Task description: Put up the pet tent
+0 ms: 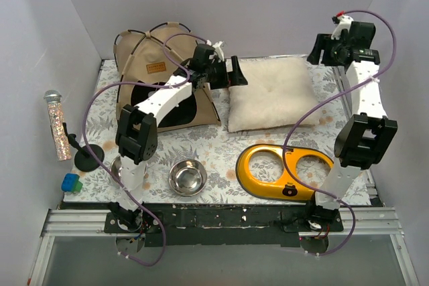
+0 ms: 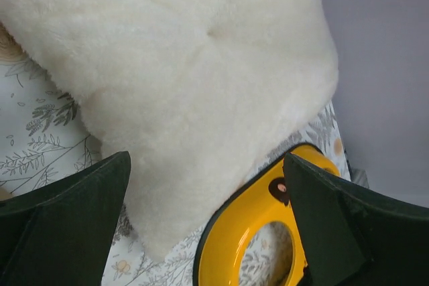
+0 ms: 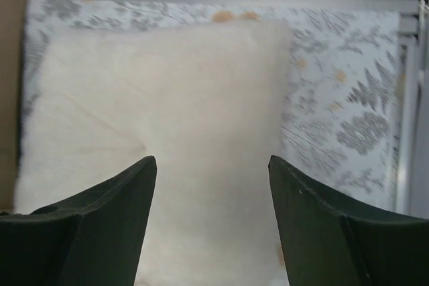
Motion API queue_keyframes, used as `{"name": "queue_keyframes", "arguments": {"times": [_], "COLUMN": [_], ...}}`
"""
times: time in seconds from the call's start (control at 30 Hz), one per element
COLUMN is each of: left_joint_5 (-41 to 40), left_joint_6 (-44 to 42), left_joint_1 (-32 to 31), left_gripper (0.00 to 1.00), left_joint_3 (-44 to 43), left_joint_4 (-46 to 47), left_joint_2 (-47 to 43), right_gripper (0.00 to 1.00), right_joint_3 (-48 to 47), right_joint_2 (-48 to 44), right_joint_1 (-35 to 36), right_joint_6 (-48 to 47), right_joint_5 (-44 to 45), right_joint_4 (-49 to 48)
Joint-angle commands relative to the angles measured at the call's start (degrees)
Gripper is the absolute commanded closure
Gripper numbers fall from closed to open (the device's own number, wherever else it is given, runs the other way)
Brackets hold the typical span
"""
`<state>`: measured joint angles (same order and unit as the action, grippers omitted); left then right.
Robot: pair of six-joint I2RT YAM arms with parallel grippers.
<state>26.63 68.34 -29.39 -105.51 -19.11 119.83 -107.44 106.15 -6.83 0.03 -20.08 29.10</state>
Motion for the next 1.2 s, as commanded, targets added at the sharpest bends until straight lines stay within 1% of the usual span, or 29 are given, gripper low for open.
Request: {"name": "queue_keyframes", "arguments": {"times": [0.0,0.03,0.07,0.1,0.13,0.2,0.3,0.47,0.6,0.7,0.87,0.9,0.97,1.03,1.07,1.1,1.17], "left_joint_5": [-18.07,-21.24,-24.58,-25.83,-28.45,-30.23,-30.93,-34.62,-40.33,-40.61,-38.51,-37.19,-34.29,-31.39,-29.99,-27.88,-24.11], "left_joint_6": [3.9,4.26,4.87,5.57,6.02,6.11,4.27,3.82,4.87,5.31,4.61,4.0,0.76,-4.24,-6.35,-8.98,-13.73], "left_joint_1": [-4.8,-5.85,-6.73,-7.26,-7.7,-8.05,-7.97,-8.05,-7.97,-8.05,-7.7,-7.62,-7.62,-7.61,-7.79,-7.97,-8.58], "left_gripper": [0.02,0.02,0.02,0.02,0.02,0.02,0.02,0.02,0.02,0.02,0.02,0.02,0.02,0.02,0.04,0.09,0.33], "left_joint_3": [-7.76,-9.52,-10.4,-10.41,-10.07,-8.58,-8.13,-7.6,-7.86,-6.2,-7.24,-7.95,-7.87,-6.99,-6.81,-6.81,-7.68], "left_joint_4": [-4.5,-7.14,-8.91,-10.4,-10.94,-10.25,-8.66,-7.78,-8.92,-8.84,-9.45,-8.93,-5.08,-0.25,2.13,4.07,7.15], "left_joint_2": [3.02,4.61,5.58,6.46,6.99,7.52,8.92,9.72,10.42,10.25,13.4,14.11,14.64,14.47,14.12,13.85,13.24], "right_gripper": [0.22,0.2,0.2,0.19,0.17,0.16,0.14,0.13,0.13,0.13,0.17,0.19,0.24,0.31,0.35,0.38,0.48], "right_joint_3": [0.21,-0.05,-0.4,-0.75,-0.41,1.08,4.77,5.48,6.63,6.8,5.84,5.84,6.19,6.97,7.15,7.42,8.2], "right_joint_2": [3.79,4.93,5.9,7.22,8.01,8.9,8.72,11.09,12.41,13.82,16.02,16.28,16.28,15.58,14.97,14.27,11.9], "right_joint_1": [-3.0,-3.88,-4.68,-5.47,-6.0,-6.96,-7.23,-7.14,-7.14,-7.14,-7.06,-6.88,-6.18,-5.22,-4.78,-4.16,-2.67], "right_joint_6": [-10.05,-10.05,-9.88,-10.14,-9.97,-10.22,-10.49,-9.44,-8.64,-8.91,-7.59,-7.16,-6.54,-5.84,-5.31,-4.78,-3.9], "right_joint_5": [3.92,1.64,-1.34,-4.41,-5.84,-8.39,-10.06,-12.26,-12.53,-12.62,-12.62,-12.62,-12.62,-12.01,-12.27,-12.01,-9.99], "right_joint_4": [9.82,11.14,12.46,13.95,14.57,14.49,10.54,9.05,7.99,7.64,7.02,6.59,5.97,5.35,5.0,4.56,3.25]}}
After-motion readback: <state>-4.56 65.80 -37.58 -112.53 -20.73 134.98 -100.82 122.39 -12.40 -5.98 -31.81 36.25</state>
